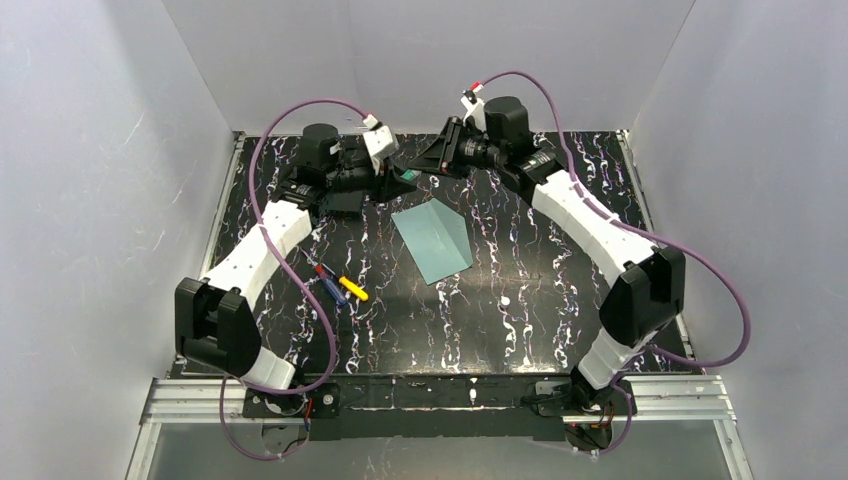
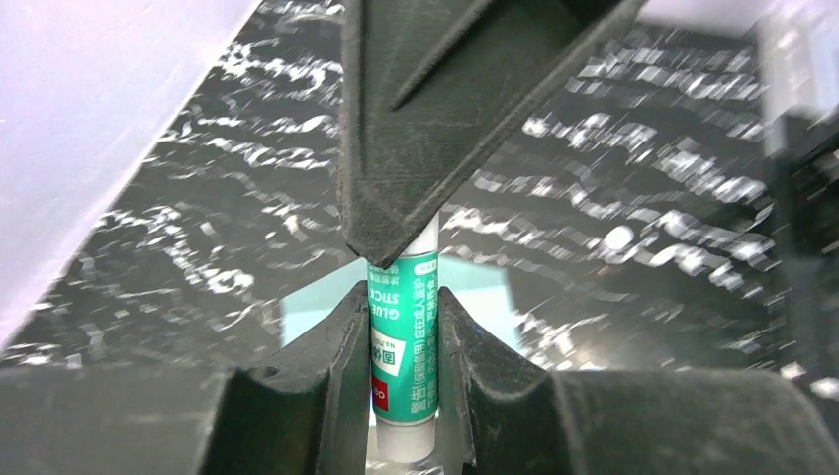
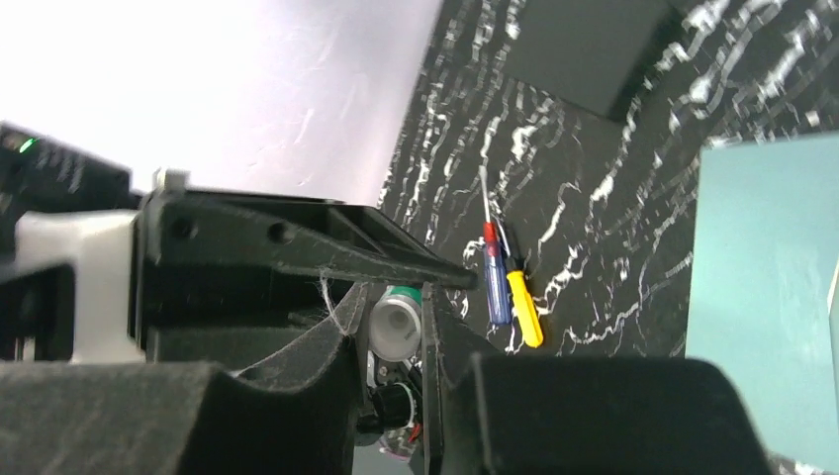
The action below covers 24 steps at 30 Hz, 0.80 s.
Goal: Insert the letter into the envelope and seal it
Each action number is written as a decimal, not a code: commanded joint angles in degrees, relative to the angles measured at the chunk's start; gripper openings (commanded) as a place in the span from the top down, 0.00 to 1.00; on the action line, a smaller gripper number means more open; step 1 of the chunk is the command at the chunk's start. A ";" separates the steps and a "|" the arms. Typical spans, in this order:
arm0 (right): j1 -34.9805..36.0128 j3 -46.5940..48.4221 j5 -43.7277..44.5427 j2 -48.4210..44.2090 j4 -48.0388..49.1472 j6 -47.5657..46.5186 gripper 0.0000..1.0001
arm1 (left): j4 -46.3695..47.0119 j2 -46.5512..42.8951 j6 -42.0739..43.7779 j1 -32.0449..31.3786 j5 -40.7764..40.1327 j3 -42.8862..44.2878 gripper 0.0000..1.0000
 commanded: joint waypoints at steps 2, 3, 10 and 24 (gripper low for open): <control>-0.50 5.65 15.62 2.73 -14.88 7.25 0.99 | -15.91 -1.04 30.29 -0.57 -6.02 3.73 1.00; -0.54 5.89 16.01 2.99 -14.42 9.67 0.99 | -15.25 -1.27 30.50 -0.57 -6.59 2.94 1.00; -1.58 6.67 6.44 3.19 -2.84 7.24 0.42 | -24.09 0.53 18.97 -0.58 1.76 6.54 1.00; -3.51 -4.47 -30.75 -7.30 -6.61 -32.30 0.11 | -35.61 6.30 -3.19 -0.58 31.09 13.29 1.00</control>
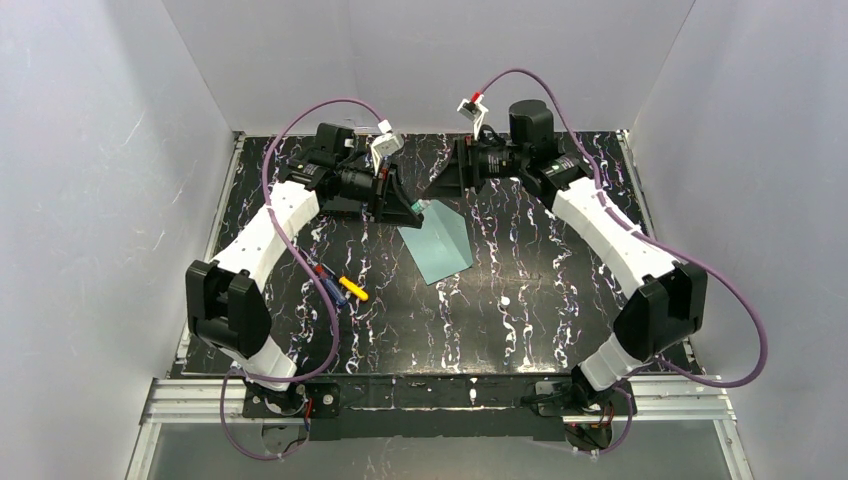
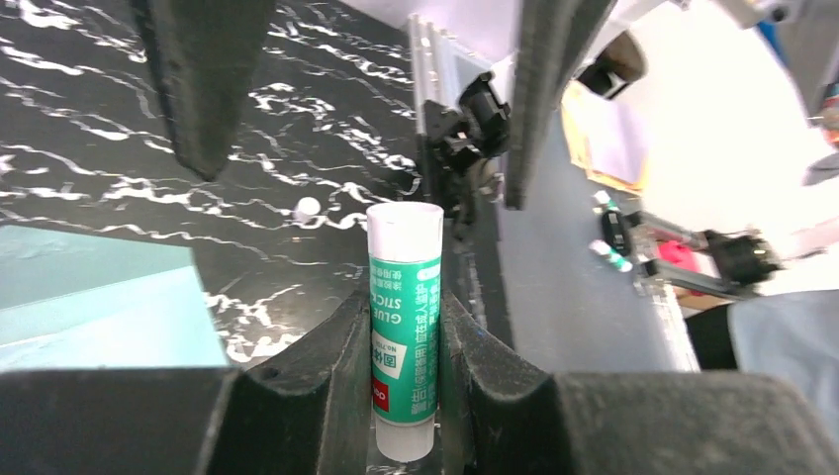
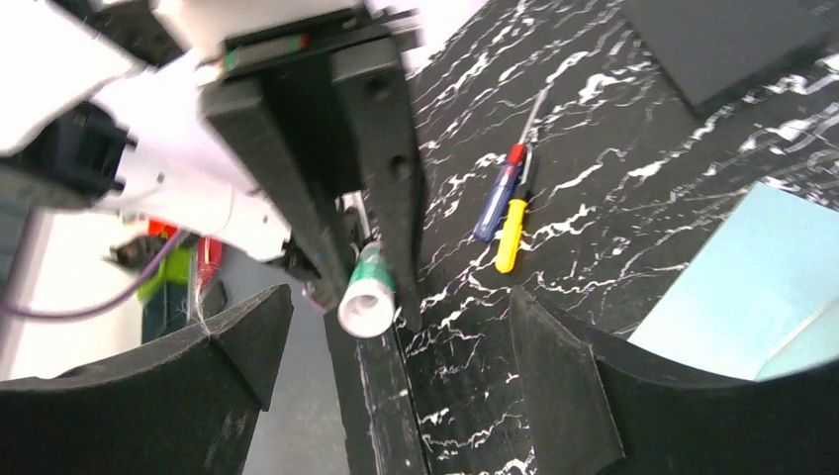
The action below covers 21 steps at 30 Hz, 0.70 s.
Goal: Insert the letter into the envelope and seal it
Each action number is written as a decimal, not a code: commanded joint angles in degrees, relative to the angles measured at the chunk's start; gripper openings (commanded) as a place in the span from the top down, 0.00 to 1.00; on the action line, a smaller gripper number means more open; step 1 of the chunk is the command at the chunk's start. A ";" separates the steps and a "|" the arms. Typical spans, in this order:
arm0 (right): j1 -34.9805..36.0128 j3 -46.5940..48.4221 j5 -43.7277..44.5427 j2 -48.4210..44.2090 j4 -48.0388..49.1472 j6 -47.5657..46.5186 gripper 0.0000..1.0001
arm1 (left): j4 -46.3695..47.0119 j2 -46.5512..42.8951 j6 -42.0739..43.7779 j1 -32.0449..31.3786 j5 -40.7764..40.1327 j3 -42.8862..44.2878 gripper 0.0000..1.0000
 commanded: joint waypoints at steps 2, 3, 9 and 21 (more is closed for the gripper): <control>0.90 -1.80 -11.71 -3.80 -2.13 -10.42 0.12 | -2.42 -0.19 -5.70 0.06 9.39 1.93 1.00; 1.13 -1.70 -11.98 -3.52 -2.69 -10.33 0.13 | -2.42 -0.03 -5.78 0.01 9.52 2.01 1.00; 2.21 -0.53 -8.22 -1.96 -4.32 -10.94 0.30 | -2.25 0.71 -5.89 0.05 11.72 2.73 1.00; 2.64 -3.89 -5.08 -0.40 11.43 3.52 0.58 | -2.16 -1.41 -1.90 0.07 8.12 0.77 1.00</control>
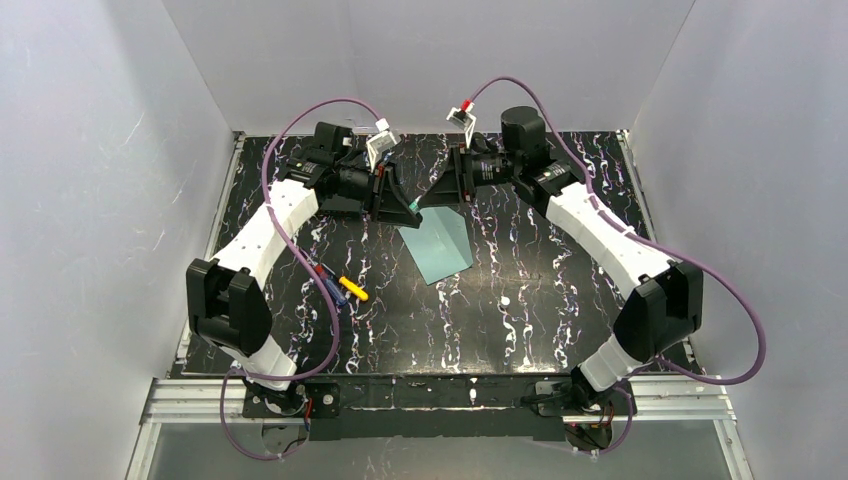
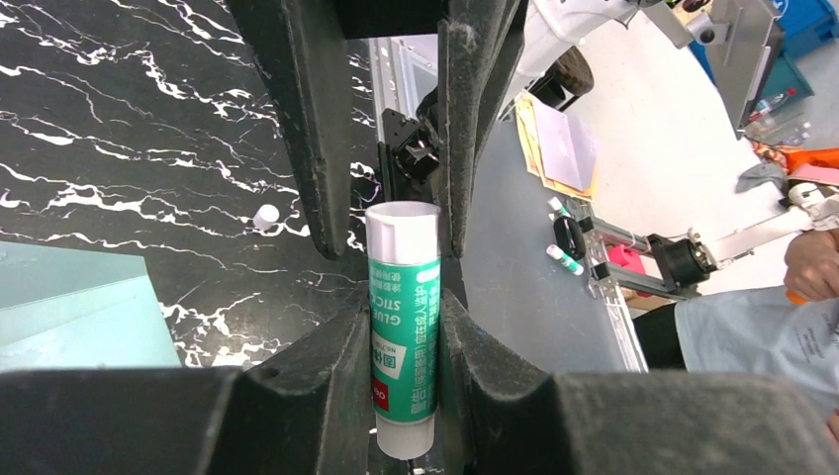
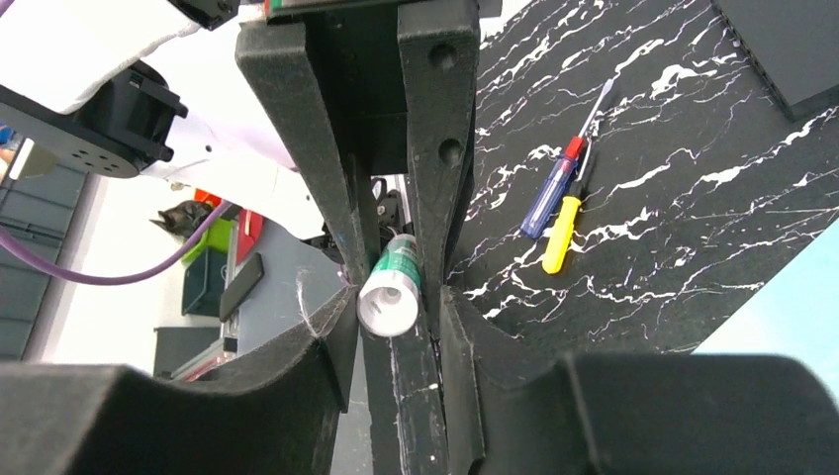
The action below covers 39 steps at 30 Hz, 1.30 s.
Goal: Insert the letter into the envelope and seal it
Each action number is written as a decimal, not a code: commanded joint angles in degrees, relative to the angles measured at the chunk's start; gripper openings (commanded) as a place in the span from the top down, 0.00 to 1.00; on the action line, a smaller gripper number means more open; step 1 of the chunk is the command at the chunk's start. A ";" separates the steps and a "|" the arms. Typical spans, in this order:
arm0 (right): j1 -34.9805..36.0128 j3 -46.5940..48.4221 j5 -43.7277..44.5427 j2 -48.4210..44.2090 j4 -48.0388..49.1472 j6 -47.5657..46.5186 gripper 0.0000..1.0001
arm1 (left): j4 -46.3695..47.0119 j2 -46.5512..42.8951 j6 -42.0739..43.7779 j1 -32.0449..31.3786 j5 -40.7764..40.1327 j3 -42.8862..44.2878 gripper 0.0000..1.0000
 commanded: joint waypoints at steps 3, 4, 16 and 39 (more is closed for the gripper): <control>0.32 -0.53 1.86 1.29 8.58 5.68 0.67 | -1.02 -2.63 3.61 -0.31 0.26 -0.06 1.00; 0.41 -0.45 2.10 1.44 8.67 6.07 0.73 | -1.11 -2.77 3.88 -0.33 -0.45 0.04 1.00; 0.44 2.17 33.39 5.67 -4.65 25.85 0.99 | 10.63 -9.86 27.56 -0.53 -41.46 -11.60 1.00; 0.17 -6.02 16.29 1.09 22.60 22.14 0.15 | 11.58 -3.09 -18.24 -0.49 -17.53 -4.32 1.00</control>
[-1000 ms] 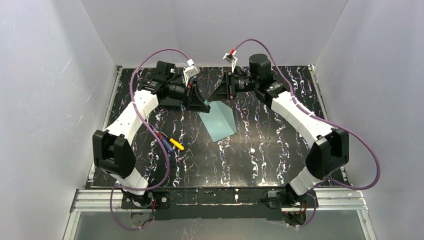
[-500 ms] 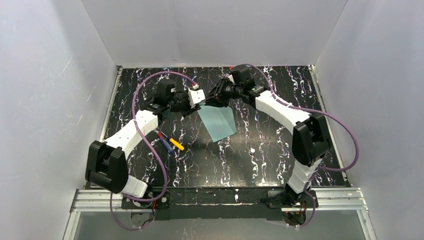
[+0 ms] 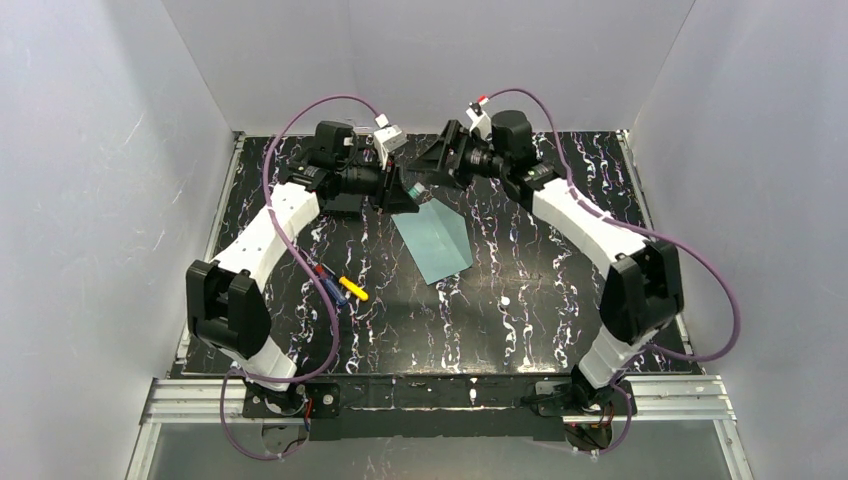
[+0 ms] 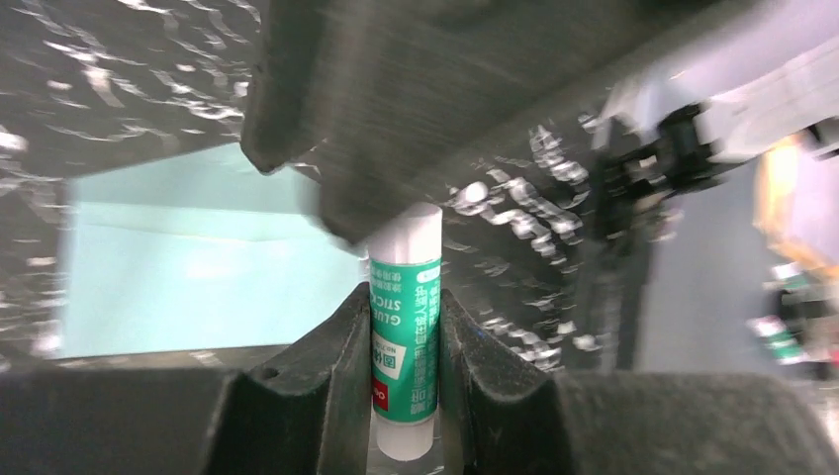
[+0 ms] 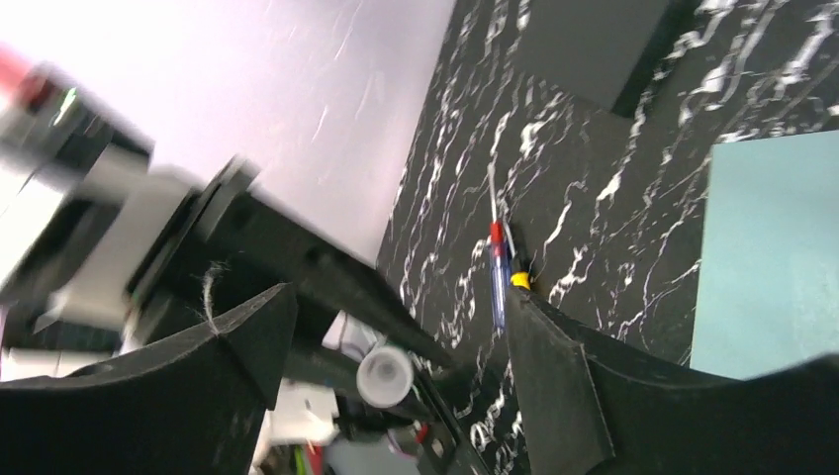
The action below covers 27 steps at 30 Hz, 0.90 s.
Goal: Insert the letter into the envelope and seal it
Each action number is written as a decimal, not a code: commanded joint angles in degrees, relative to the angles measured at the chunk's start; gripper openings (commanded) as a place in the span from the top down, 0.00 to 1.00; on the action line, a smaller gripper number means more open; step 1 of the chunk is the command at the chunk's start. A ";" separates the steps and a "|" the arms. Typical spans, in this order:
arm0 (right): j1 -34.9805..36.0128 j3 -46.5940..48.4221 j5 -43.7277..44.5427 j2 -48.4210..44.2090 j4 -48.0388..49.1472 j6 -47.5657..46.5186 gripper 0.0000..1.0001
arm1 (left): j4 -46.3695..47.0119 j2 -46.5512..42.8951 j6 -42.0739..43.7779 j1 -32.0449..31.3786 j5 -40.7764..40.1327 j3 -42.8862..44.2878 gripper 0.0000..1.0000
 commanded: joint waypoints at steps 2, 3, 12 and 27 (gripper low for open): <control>0.63 -11.64 -12.73 -9.47 25.14 -3.69 0.15 | 13.49 -3.94 -25.68 -0.05 15.15 -5.83 1.00; 0.63 -12.94 -13.23 -10.12 27.85 -2.49 0.14 | 16.93 -4.39 -27.67 -0.05 15.60 -6.90 1.00; 0.37 -13.95 -9.30 -12.25 23.82 -3.05 0.35 | 26.80 -4.86 -32.95 -0.01 18.41 -8.29 1.00; 0.19 -9.64 -9.45 -11.19 11.66 -9.77 0.48 | 25.44 -7.14 -25.10 0.04 14.75 -8.83 1.00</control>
